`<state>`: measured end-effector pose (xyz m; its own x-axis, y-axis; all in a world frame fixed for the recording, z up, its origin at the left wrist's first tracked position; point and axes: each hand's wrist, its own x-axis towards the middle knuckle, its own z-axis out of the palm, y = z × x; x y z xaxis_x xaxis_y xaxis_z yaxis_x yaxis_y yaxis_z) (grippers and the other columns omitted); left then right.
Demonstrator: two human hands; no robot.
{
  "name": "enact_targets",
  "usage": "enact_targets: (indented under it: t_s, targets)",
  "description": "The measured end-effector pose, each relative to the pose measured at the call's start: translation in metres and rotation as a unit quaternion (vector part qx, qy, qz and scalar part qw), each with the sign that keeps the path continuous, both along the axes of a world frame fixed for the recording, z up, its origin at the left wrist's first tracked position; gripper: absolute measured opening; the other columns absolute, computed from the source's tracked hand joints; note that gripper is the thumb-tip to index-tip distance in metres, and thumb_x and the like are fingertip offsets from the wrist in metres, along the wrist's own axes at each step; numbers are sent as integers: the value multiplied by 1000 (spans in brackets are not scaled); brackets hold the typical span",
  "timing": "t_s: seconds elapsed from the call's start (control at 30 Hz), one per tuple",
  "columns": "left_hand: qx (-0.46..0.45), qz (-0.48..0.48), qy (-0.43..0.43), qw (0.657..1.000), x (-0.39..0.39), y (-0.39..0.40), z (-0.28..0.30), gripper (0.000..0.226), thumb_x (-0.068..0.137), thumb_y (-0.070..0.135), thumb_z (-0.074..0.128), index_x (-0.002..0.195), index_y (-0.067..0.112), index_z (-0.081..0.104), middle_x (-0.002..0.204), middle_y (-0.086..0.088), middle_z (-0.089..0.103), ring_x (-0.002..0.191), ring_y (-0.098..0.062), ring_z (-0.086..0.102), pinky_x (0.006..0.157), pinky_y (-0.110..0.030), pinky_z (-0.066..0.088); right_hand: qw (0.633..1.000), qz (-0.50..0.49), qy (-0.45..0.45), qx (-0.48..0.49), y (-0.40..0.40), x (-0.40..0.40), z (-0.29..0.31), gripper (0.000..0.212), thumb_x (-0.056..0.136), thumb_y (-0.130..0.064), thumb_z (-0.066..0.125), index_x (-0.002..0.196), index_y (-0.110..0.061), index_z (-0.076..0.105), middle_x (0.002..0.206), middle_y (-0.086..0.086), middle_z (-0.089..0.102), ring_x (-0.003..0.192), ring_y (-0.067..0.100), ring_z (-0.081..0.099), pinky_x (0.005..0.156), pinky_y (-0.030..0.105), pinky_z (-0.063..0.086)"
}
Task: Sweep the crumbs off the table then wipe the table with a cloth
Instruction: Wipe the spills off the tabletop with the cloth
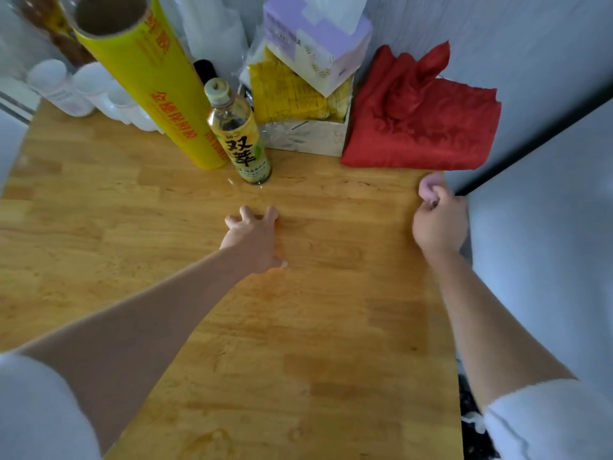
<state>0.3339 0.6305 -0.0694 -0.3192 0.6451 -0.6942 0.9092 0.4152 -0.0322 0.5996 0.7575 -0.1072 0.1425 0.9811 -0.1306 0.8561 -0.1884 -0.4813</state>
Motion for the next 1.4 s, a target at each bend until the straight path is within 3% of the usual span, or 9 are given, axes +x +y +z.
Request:
enact_targets:
  t_s: [0.17,0.3,0.47,0.63,0.73,0.93,1.07,1.27,1.4]
  targets:
    - [17,-23,-9,1000,-1,-1,-2,99,77,56,77,150,26,17,141,-20,28,129,-45,30,99,-49,46,932,359,46,18,-78,-121,-7,33,97,-12,50,121,-28,66,129,7,60,107,26,63,75,31,50]
    - [26,-10,-76,997,-25,-11,1,92,85,48,71,157,30,16,149,-17,27,132,-43,33,99,-44,44,830,555,62,-14,-74,-112,4,29,94,-29,36,81,-37,61,109,-6,72,103,24,65,83,47,55]
    - [245,167,-81,952,-79,-14,11,70,90,54,65,146,17,44,139,-6,54,122,-26,55,82,-33,47,992,118,-37,0,-43,-75,-8,28,101,-21,44,117,-31,64,133,3,59,97,22,65,65,32,48]
    - [363,288,-125,877,-62,33,18,84,75,65,73,134,13,42,126,-6,60,114,-29,58,78,-36,48,866,493,48,-61,-125,-150,-12,36,98,-17,46,119,-37,68,126,-3,59,113,19,57,90,37,52]
    - [399,350,-119,840,-53,52,18,79,70,69,72,127,22,43,107,3,60,102,-29,63,71,-36,49,810,575,39,-109,-133,-146,-15,38,97,-20,42,114,-42,68,120,-7,57,115,15,52,90,32,40]
    - [413,299,-126,851,-67,30,17,58,68,65,70,113,35,51,83,19,54,81,-16,56,61,-25,41,982,173,70,-23,-26,-100,-5,37,96,-4,45,110,-31,65,87,1,67,56,14,60,43,27,41]
    - [419,265,-93,864,-91,-23,20,57,59,77,63,101,41,50,73,24,51,66,-5,51,53,-22,38,972,232,14,18,-23,-153,-16,31,90,0,45,95,-29,54,114,4,59,89,24,61,66,31,42]
    - [424,319,-2,847,-153,-45,21,68,62,72,62,114,29,55,92,7,66,82,-21,59,67,-34,44,861,504,58,-34,-73,-239,-17,36,99,-17,47,121,-35,67,128,-1,62,110,19,60,87,34,49]
    - [402,361,-49,840,-182,-28,23,70,67,69,66,120,26,49,103,-1,71,90,-29,71,78,-44,60,937,344,58,0,-36,-216,-17,37,99,-13,43,123,-30,65,119,5,64,98,25,68,77,38,57]
